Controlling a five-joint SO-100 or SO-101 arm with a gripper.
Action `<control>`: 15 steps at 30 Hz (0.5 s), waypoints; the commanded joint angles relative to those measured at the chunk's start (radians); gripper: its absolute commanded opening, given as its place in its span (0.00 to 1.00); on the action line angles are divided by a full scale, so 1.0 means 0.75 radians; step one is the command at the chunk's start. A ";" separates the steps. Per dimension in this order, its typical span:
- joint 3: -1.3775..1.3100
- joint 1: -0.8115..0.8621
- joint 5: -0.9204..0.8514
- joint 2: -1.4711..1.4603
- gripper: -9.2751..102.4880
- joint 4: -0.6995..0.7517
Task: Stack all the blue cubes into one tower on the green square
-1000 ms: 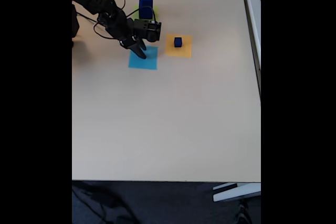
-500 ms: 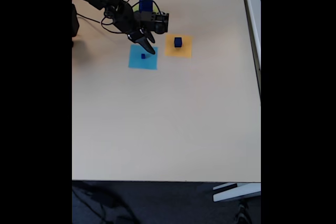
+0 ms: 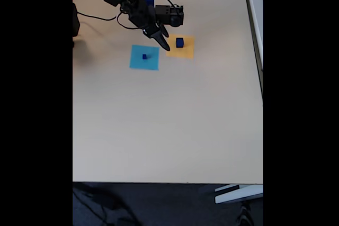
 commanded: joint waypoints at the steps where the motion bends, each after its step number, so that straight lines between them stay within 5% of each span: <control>1: -0.092 -0.031 0.025 -0.012 0.34 -0.053; 15: -0.221 -0.074 0.004 -0.147 0.34 -0.076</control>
